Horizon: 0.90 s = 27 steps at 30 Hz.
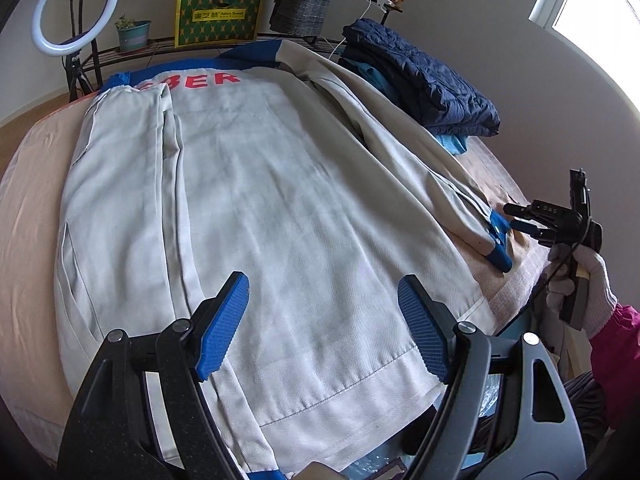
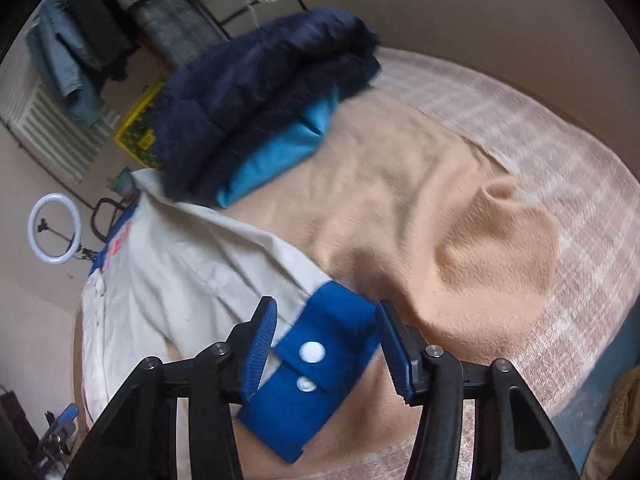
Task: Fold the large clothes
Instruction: 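Move the right tool to the other blue sleeve cuff and close on it, then lift the cuff with the right tool and fold the sleeve across the jacket back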
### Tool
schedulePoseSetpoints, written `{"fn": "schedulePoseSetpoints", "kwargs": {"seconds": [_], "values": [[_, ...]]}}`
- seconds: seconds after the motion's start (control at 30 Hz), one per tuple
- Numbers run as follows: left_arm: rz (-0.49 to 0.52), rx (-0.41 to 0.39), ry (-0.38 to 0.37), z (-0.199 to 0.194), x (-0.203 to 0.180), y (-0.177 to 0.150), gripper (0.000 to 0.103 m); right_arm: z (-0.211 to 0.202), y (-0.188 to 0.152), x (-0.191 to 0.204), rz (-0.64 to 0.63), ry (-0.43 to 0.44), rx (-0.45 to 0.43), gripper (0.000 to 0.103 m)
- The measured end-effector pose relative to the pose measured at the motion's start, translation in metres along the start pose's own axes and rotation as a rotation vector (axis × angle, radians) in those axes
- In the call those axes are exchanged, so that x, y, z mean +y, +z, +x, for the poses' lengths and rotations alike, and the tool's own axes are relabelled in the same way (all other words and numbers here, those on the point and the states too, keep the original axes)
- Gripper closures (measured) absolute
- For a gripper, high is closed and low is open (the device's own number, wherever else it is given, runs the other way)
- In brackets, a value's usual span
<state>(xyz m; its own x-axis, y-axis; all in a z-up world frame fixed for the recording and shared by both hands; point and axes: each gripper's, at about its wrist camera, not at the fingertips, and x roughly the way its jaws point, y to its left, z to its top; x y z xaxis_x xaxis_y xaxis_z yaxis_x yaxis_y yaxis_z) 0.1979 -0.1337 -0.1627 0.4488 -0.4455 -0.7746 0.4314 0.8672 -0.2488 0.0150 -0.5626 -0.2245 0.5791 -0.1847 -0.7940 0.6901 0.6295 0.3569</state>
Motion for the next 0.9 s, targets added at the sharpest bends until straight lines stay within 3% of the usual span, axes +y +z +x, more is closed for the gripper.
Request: {"fn": "schedulePoseSetpoints", "kwargs": {"seconds": [0.23,0.3,0.33,0.4,0.5,0.8,0.9], "values": [[-0.006,0.000,0.002,0.001,0.002,0.001,0.024,0.016,-0.002,-0.012,0.019,-0.008,0.045,0.049],[0.000,0.000,0.003,0.002,0.002,0.001,0.024,0.018,-0.002,-0.004,-0.020,-0.018,0.039,0.067],[0.004,-0.001,0.006,0.002,0.002,0.001,0.024,0.019,-0.002,-0.001,-0.035,-0.032,0.041,0.071],[0.009,-0.002,0.008,0.002,0.001,0.000,0.024,0.017,-0.004,0.007,-0.069,-0.076,0.026,0.092],[0.007,-0.008,0.010,0.000,0.003,0.000,0.024,0.002,-0.004,0.023,-0.142,-0.118,-0.024,0.103],[-0.035,-0.046,0.021,-0.013,0.016,0.006,0.024,-0.069,-0.023,0.094,-0.304,0.037,-0.194,0.103],[-0.054,-0.057,0.034,-0.016,0.022,0.006,0.024,-0.091,-0.037,0.128,-0.373,0.136,-0.234,0.103]]}}
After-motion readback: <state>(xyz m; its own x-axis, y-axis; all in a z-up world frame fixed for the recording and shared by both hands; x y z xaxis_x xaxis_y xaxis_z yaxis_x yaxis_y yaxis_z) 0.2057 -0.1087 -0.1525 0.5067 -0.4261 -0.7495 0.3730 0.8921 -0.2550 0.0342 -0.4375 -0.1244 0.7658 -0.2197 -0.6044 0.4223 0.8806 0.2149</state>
